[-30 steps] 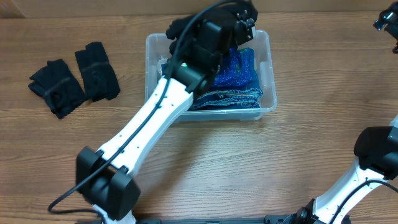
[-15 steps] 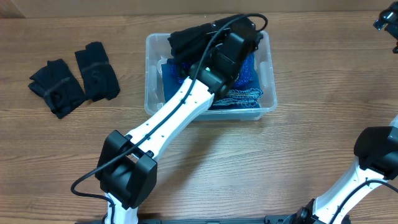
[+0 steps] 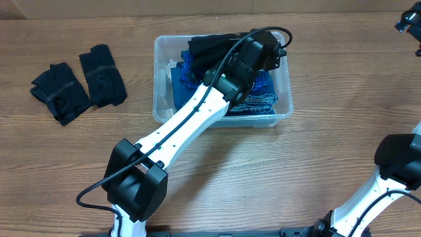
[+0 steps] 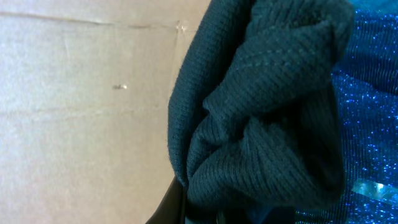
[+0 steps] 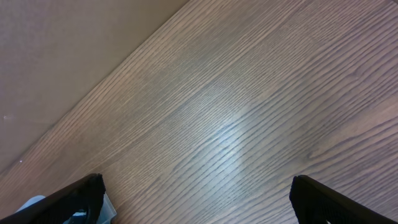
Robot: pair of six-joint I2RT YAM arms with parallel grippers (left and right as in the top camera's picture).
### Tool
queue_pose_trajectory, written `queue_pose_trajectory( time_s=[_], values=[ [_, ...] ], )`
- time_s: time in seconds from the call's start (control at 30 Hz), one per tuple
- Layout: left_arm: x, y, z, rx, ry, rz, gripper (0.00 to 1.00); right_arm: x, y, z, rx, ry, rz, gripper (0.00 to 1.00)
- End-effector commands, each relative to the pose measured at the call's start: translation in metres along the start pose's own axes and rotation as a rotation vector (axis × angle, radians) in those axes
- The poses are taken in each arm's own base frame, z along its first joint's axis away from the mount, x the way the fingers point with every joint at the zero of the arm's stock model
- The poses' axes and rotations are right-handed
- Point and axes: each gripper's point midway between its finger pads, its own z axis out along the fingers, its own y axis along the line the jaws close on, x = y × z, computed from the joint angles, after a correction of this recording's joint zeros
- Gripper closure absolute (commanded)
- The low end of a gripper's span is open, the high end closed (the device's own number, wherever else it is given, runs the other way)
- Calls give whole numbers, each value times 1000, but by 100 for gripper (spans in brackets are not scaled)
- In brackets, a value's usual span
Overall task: Pack container
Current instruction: 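Lower the black cloth onto the sparkly fabric and open the left gripper, then press the black cloth flat and withdraw the left gripper leftward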
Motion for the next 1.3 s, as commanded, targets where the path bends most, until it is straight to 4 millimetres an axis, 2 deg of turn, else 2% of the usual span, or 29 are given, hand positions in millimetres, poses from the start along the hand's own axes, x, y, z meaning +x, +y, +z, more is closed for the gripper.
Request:
queue_pose_trajectory(
  time_s=[0.0,0.03,0.07,0.1,0.17,0.4,0.47,0.57,0.77,0.83,0.97,1.03,1.1,1.13,1.17,1.2,1.27],
  values=[
    [-10,-10,15,21,-21,72,96,-3,0,-4,-4,-15,2,0],
    [-9,-19,20,41,-12,84,95,-3,0,-4,-4,-15,2,0],
    [-9,-28,22,64,-7,99,77,-3,0,-4,-4,-15,2,0],
    [-9,-31,23,71,-4,104,70,-3,0,-4,-4,-15,2,0],
    [-12,-40,23,92,-4,118,66,-3,0,-4,-4,-15,2,0],
    [-33,-57,8,118,-16,68,64,-3,0,-4,-4,-15,2,0],
    [-36,-66,1,132,6,62,63,-3,0,-4,-4,-15,2,0],
    [-39,-92,-13,201,36,71,62,-3,0,-4,-4,-15,2,0],
    [-35,-115,-25,316,41,-38,51,-3,0,-4,-4,-15,2,0],
    [-37,-101,-35,300,30,-132,44,-3,0,-4,-4,-15,2,0],
    [-35,-52,-49,264,-34,-387,30,-3,0,-4,-4,-15,2,0],
    [-25,-24,-46,267,-70,-560,30,-3,0,-4,-4,-15,2,0],
    [-5,-2,-33,254,-58,-765,27,-3,0,-4,-4,-15,2,0],
    [9,5,-25,253,-39,-880,32,-3,0,-4,-4,-15,2,0],
    [21,8,-18,257,-20,-961,42,-3,0,-4,-4,-15,2,0],
    [39,9,-7,276,8,-1078,58,-3,0,-4,-4,-15,2,0],
    [58,4,9,336,27,-1185,88,-3,0,-4,-4,-15,2,0]
  ],
)
